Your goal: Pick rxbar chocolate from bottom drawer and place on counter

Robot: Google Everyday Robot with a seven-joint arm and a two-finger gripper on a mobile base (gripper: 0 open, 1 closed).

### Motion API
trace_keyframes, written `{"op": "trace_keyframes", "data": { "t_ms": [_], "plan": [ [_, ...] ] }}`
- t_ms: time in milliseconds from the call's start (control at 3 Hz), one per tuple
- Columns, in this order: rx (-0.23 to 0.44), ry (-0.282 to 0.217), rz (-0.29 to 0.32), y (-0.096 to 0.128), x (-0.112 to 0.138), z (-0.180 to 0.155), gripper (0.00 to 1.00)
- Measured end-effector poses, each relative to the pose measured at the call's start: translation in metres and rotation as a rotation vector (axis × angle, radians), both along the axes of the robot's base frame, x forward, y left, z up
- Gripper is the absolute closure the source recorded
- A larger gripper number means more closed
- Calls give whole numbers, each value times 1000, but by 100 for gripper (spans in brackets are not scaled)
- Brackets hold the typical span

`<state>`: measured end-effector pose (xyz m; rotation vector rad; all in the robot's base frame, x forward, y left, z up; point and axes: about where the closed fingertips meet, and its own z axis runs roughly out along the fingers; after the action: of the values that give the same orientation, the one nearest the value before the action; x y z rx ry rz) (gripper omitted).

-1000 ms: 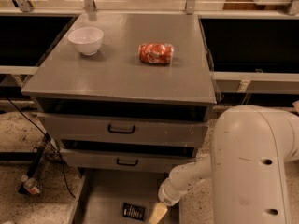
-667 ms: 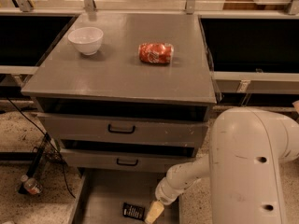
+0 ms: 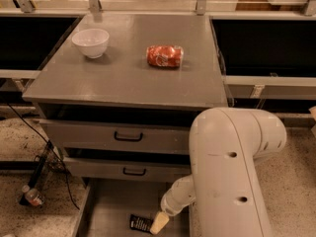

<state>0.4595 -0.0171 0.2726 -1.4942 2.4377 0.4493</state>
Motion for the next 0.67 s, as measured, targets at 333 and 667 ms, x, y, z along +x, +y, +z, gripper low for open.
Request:
{"op": "trace_keyframes", "data": {
  "t_ms": [333, 667],
  "plan": [
    [0, 0, 0, 0, 0, 0, 0],
    [19, 5, -17, 4, 1, -11, 0]
  ]
}}
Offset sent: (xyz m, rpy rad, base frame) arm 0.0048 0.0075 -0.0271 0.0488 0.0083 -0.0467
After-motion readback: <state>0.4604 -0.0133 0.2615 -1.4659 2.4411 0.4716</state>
